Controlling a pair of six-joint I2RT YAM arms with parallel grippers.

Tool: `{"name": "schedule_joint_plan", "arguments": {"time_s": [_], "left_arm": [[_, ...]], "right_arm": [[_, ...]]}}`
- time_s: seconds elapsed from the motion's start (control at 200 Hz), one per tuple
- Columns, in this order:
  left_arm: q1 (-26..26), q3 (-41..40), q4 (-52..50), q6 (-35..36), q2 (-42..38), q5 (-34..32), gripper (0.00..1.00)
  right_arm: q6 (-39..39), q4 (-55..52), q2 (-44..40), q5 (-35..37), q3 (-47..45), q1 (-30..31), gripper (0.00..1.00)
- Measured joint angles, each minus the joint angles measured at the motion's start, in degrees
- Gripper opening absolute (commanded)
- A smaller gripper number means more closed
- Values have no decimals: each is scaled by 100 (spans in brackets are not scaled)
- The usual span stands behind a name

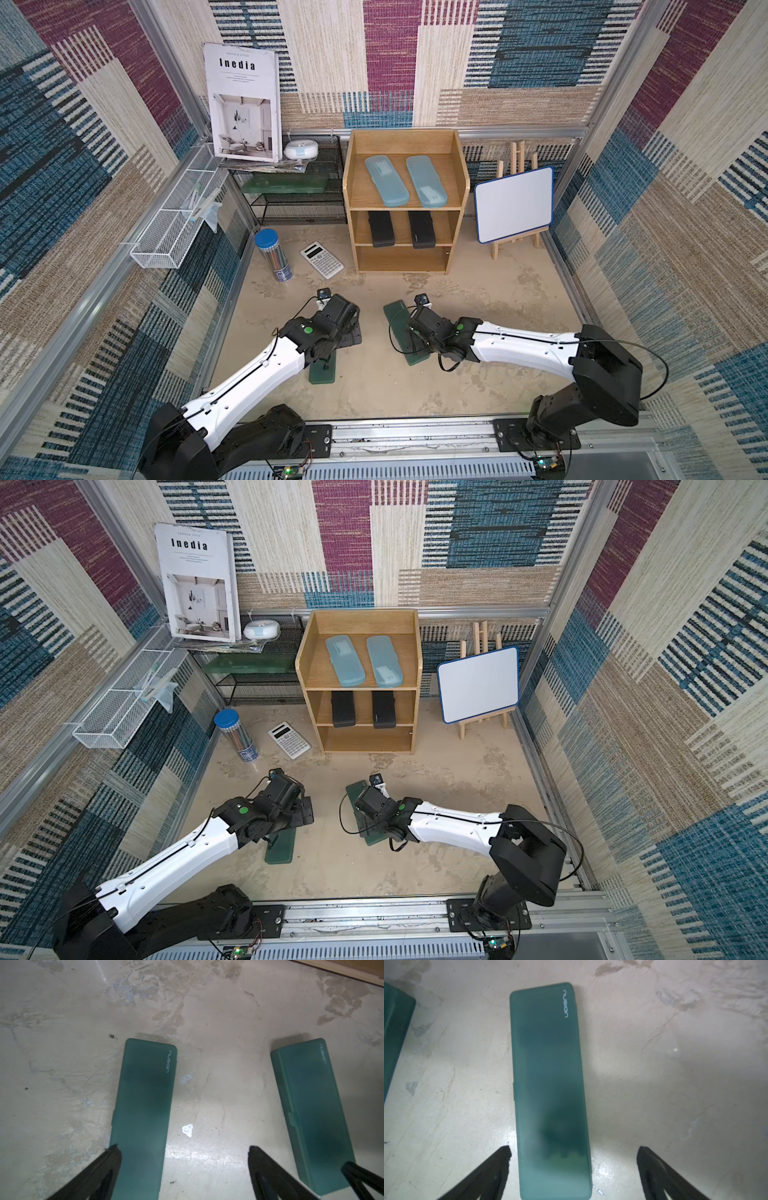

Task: Place the pencil cases on the shelf according to color
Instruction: Pick up the pencil case from the center of the board.

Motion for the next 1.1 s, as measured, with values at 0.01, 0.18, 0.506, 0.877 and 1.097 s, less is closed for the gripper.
{"name": "schedule_joint_plan", "arguments": {"time_s": [0.01, 0.18, 0.506, 0.877, 1.097], "left_arm": [[35, -20, 0, 2, -20, 2, 99], [778, -378, 63, 146, -273, 221, 99], [1440, -640, 341, 321, -461, 664, 99], [1537, -713, 417, 361, -647, 916, 99], [1537, -756, 468, 361, -673, 964, 99]], "right_arm": [[-9, 0, 13, -24, 0, 0, 100], [-160, -83, 245, -323, -4, -17, 100], [-323, -321, 780, -678, 151, -37, 99], [-243, -428, 887, -535, 232, 9, 98], [-212, -621, 872, -474, 258, 98, 95]]}}
